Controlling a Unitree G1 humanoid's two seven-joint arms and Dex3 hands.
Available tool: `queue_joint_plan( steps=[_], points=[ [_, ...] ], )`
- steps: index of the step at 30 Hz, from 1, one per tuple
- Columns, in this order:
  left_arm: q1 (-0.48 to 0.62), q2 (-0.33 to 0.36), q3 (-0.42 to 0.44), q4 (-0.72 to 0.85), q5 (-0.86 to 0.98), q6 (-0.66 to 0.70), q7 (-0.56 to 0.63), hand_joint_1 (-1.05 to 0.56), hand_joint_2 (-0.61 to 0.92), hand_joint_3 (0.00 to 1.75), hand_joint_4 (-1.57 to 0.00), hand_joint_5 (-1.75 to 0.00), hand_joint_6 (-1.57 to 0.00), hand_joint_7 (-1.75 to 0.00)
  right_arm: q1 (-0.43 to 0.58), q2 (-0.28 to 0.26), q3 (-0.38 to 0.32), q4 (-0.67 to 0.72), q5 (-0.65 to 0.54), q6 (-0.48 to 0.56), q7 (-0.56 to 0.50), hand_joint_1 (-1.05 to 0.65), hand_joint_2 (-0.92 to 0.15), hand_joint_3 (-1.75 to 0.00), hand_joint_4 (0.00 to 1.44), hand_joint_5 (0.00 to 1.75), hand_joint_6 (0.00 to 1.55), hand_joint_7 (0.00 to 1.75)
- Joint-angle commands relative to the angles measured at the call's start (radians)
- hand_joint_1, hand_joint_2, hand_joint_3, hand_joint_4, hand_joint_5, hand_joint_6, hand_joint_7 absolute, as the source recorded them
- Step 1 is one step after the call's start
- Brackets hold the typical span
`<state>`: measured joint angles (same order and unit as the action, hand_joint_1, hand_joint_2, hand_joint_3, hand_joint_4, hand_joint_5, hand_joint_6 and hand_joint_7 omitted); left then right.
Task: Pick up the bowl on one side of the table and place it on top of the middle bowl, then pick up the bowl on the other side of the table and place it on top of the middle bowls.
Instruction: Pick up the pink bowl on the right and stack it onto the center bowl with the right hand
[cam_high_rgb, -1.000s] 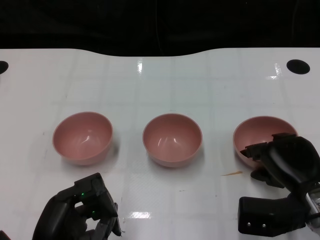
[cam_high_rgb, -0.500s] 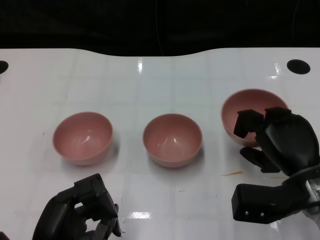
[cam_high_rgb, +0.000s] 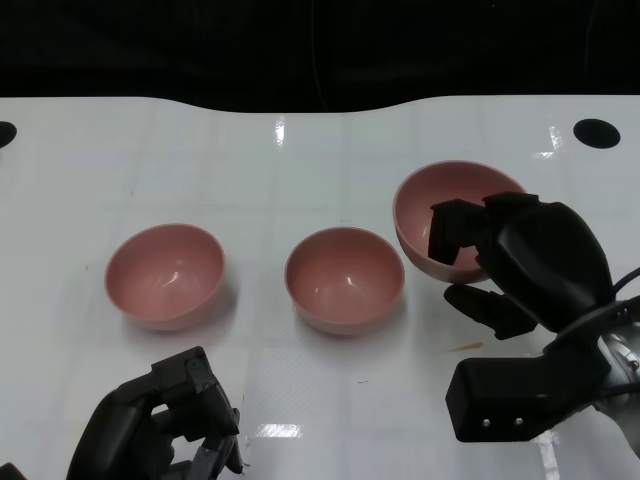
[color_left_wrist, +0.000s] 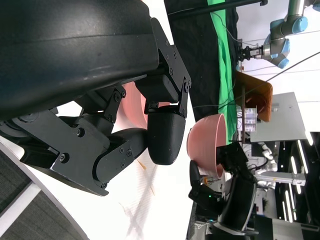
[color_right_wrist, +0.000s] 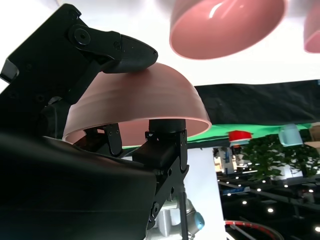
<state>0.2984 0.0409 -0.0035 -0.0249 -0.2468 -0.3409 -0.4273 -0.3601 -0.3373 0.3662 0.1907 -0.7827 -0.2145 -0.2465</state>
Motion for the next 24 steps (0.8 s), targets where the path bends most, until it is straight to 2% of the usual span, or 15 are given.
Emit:
queue_joint_plan(
  steps=[1,7,13,16,17,19,21,23,24],
  points=[
    [-0.002,0.008,0.005,-0.003,-0.004,-0.001,0.008,-0.15,0.63,1.07,-0.79,-1.75,-0.73,-1.56,-0.049,0.027,0.007,0.007,0.027,-0.029,0.019,-0.2,-0.43,-1.26,0.95,1.75,0.76,1.66],
    [-0.007,0.008,0.007,0.007,-0.001,-0.018,0.006,-0.15,0.63,1.06,-0.79,-1.75,-0.73,-1.57,-0.104,0.073,0.038,0.06,0.045,-0.075,0.063,-0.24,-0.36,-1.37,0.98,1.75,0.76,1.68],
    [-0.005,0.004,0.005,0.006,-0.001,-0.02,0.009,-0.15,0.62,1.07,-0.8,-1.75,-0.74,-1.56,-0.142,0.119,0.058,0.11,0.061,-0.113,0.08,-0.22,-0.29,-1.4,0.99,1.75,0.75,1.74],
    [-0.005,0.001,0.004,0.009,0.004,-0.027,0.011,-0.14,0.61,1.09,-0.8,-1.75,-0.74,-1.55,-0.161,0.134,0.067,0.134,0.064,-0.118,0.094,-0.23,-0.31,-1.37,0.99,1.75,0.74,1.73],
    [-0.005,0.001,0.003,0.01,0.006,-0.029,0.012,-0.15,0.61,1.09,-0.8,-1.75,-0.75,-1.55,-0.169,0.139,0.072,0.146,0.06,-0.118,0.096,-0.23,-0.33,-1.34,0.99,1.75,0.77,1.63],
    [-0.005,-0.001,0.002,0.012,0.005,-0.032,0.009,-0.15,0.61,1.08,-0.8,-1.75,-0.74,-1.55,-0.182,0.148,0.08,0.176,0.054,-0.127,0.087,-0.22,-0.33,-1.31,0.99,1.75,0.87,1.29],
    [-0.006,-0.002,0.002,0.015,0.003,-0.037,0.007,-0.15,0.61,1.08,-0.8,-1.75,-0.74,-1.55,-0.192,0.158,0.085,0.202,0.055,-0.135,0.083,-0.22,-0.31,-1.34,1.0,1.75,0.92,1.23],
    [-0.006,-0.002,0.0,0.015,0.002,-0.039,0.005,-0.15,0.62,1.08,-0.8,-1.75,-0.74,-1.55,-0.202,0.166,0.091,0.226,0.054,-0.137,0.087,-0.24,-0.28,-1.43,1.0,1.75,0.87,1.49],
    [-0.006,-0.001,0.0,0.015,0.001,-0.038,0.004,-0.16,0.62,1.08,-0.8,-1.75,-0.74,-1.55,-0.206,0.169,0.094,0.235,0.053,-0.139,0.088,-0.24,-0.28,-1.44,1.0,1.75,0.86,1.54]
  ],
)
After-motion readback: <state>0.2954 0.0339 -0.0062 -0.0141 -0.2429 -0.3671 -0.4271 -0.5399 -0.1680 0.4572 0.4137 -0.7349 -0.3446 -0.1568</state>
